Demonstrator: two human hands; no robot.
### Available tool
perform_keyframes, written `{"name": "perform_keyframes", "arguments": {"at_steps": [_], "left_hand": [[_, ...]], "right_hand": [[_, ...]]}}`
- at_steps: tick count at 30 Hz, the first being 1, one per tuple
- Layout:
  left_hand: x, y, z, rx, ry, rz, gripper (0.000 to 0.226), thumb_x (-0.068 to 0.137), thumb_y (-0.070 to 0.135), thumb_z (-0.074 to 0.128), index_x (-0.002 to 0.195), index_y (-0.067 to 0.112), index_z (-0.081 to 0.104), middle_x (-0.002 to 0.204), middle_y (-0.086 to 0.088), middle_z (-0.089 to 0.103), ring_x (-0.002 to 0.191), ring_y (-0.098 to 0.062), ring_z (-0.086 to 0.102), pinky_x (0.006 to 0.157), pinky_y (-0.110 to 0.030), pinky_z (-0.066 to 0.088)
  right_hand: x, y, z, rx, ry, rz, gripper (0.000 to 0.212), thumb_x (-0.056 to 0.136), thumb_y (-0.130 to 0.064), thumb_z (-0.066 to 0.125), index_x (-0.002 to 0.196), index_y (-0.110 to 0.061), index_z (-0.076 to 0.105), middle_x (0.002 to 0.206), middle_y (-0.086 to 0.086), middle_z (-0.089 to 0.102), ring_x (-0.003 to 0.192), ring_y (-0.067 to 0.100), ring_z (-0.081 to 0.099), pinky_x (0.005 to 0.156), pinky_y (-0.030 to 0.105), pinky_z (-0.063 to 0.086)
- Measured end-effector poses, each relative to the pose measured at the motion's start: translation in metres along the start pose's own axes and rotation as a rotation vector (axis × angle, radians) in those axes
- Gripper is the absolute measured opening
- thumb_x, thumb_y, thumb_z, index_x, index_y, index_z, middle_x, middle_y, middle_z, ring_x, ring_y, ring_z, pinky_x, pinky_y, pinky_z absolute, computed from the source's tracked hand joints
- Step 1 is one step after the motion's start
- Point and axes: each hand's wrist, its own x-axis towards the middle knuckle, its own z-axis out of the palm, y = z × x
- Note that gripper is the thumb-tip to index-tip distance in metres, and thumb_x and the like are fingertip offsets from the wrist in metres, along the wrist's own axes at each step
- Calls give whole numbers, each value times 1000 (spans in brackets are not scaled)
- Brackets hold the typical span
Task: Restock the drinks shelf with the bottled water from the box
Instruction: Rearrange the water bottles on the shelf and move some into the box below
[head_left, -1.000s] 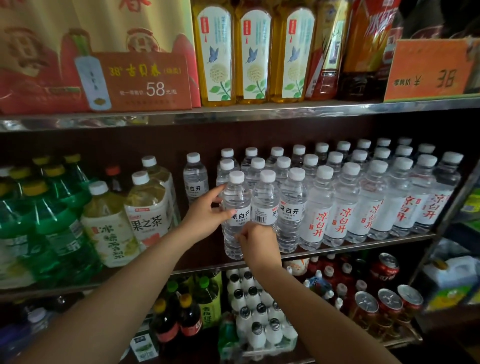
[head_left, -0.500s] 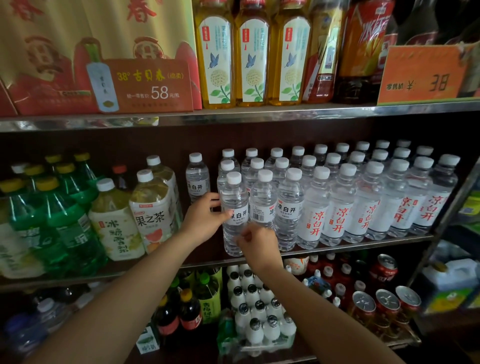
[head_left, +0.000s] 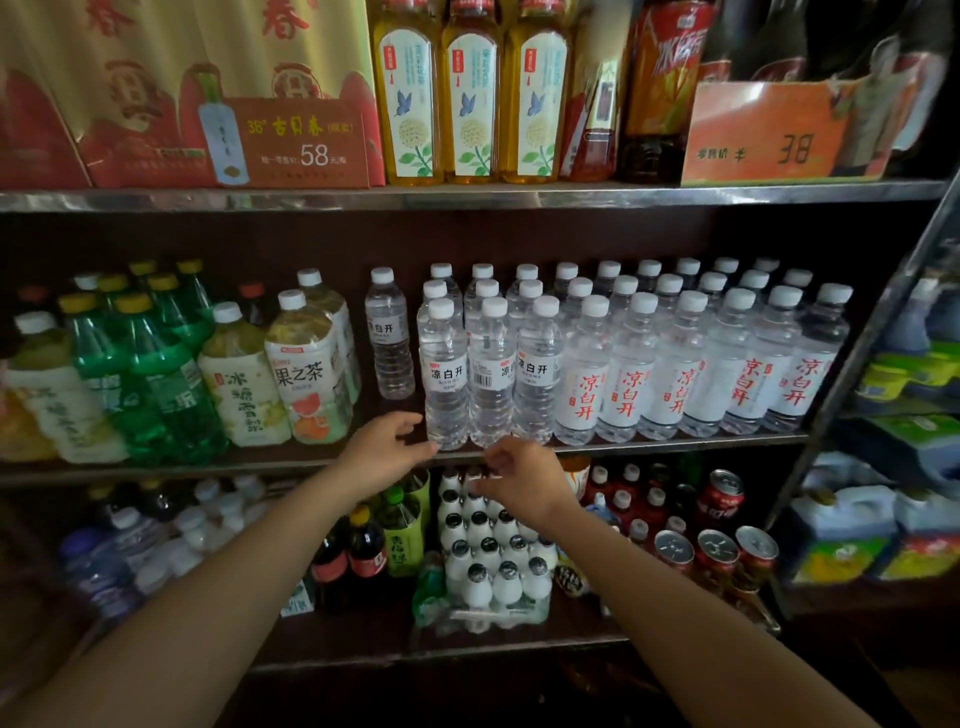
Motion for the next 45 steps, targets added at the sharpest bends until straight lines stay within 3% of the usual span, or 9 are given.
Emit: {"name": "perform_keyframes", "arguments": {"at_steps": [6, 13, 21, 29, 33, 37, 45], "left_hand": [[-58, -5, 34, -58, -52, -8, 48, 87, 25, 67, 132, 18, 51, 125, 1, 58, 106, -14, 59, 95, -34, 49], [-118, -50, 77, 127, -122, -34, 46, 89, 27, 65, 132, 18, 52, 131, 0, 56, 116, -15, 56, 92, -24, 45], [-132, -146, 132, 14, -246, -271, 47, 85, 27, 69, 129, 18, 54, 126, -2, 59, 103, -11, 58, 85, -24, 46], [-155, -277, 212, -45, -399, -480, 61, 79, 25, 75, 134, 23, 48, 132, 1, 52, 113, -13, 53, 97, -36, 48], [-152, -342, 260, -82, -356, -540, 71, 76, 23, 78, 138, 23, 44, 137, 0, 49, 122, -18, 50, 98, -33, 45], [-143, -400, 312, -81, -288, -527, 79, 72, 19, 82, 140, 17, 42, 142, -3, 46, 128, -20, 46, 103, -34, 41], [-127, -487, 401, -101, -198, -401, 87, 65, 20, 86, 138, 20, 40, 129, 10, 50, 116, -8, 47, 93, -23, 37]], "right_hand": [[-45, 25, -4, -70, -82, -7, 49, 75, -35, 79, 117, -16, 62, 104, -3, 65, 91, 10, 58, 73, 21, 44], [-90, 59, 22, -129, -239, 42, 47, 79, -34, 76, 120, -16, 60, 122, 1, 63, 110, 19, 59, 82, 29, 49], [-127, 128, 104, -105, -455, 243, 47, 78, -36, 77, 119, -20, 60, 120, -1, 60, 106, 18, 59, 86, 32, 51], [-165, 202, 222, -77, -607, 379, 43, 80, -30, 74, 118, -19, 58, 112, 0, 61, 100, 19, 61, 84, 37, 55], [-169, 242, 282, -66, -632, 386, 35, 77, -27, 76, 110, -22, 64, 103, -2, 66, 99, 17, 63, 87, 39, 54], [-162, 286, 341, -95, -679, 402, 50, 75, -28, 77, 121, -20, 60, 116, 2, 64, 107, 21, 60, 92, 39, 53], [-181, 381, 433, -182, -751, 432, 63, 74, -19, 79, 129, -14, 49, 117, 6, 60, 108, 24, 58, 92, 40, 52]]}}
